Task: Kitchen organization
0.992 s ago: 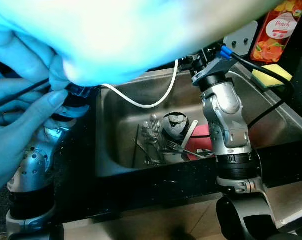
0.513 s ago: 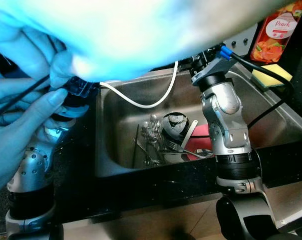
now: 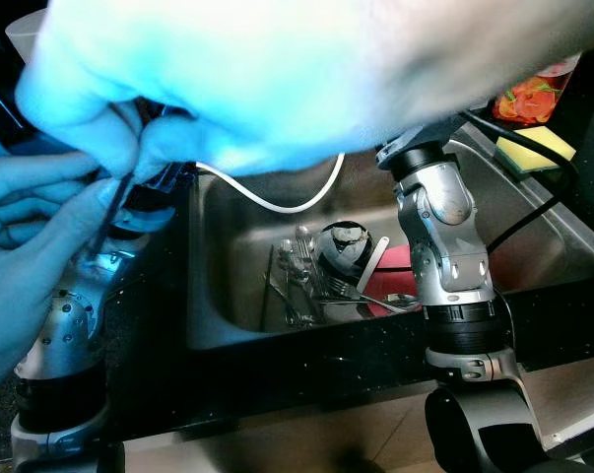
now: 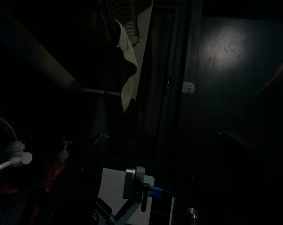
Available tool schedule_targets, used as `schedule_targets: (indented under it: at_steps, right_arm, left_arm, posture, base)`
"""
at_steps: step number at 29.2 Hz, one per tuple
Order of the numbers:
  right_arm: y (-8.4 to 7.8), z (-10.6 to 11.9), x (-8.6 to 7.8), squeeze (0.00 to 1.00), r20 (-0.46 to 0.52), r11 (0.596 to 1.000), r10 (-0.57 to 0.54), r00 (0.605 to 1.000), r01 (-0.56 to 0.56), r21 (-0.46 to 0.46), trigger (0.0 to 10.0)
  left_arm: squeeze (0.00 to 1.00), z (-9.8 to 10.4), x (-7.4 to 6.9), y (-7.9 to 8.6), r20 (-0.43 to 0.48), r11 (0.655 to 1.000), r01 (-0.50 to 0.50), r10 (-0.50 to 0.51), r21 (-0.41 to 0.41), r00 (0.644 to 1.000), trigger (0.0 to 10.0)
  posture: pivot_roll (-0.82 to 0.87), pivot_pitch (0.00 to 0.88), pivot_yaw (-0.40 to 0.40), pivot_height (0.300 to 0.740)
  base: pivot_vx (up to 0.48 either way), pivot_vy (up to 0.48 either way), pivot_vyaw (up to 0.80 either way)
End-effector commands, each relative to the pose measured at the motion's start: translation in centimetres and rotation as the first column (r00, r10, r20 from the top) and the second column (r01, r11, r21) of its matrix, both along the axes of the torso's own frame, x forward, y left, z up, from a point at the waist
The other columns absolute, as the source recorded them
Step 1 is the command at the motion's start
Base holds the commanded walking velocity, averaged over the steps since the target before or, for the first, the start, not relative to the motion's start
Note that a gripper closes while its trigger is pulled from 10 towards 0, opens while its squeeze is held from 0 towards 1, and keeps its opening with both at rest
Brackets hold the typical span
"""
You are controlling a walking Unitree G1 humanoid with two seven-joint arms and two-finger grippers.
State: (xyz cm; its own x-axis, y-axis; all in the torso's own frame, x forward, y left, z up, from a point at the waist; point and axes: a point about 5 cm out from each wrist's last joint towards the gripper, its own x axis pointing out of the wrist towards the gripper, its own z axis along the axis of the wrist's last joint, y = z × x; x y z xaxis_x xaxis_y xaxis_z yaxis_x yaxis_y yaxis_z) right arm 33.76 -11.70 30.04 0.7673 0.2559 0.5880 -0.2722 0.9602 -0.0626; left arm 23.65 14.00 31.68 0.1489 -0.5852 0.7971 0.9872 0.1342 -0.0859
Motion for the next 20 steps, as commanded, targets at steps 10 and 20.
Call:
schedule_targets:
  at_steps: [10,20]
  right_arm:
    - [0.36,0.16,-0.07,0.00,0.005,1.000,0.011,1.000,-0.011,-0.004,10.0]
    - [0.31,0.06,-0.13,0.00,0.003,1.000,0.006,1.000,-0.006,-0.001,10.0]
  left_arm:
    - [0.00,0.09,-0.32,0.13,0.013,1.000,-0.006,0.006,-0.005,1.000,10.0]
    - [0.00,0.07,-0.35,0.18,0.011,1.000,-0.003,0.003,-0.002,1.000,10.0]
  posture:
    - [-0.08,0.000,0.091,0.740]
    - [-0.08,0.000,0.097,0.740]
  base:
    - [0.000,0.000,0.00]
    - [0.000,0.000,0.00]
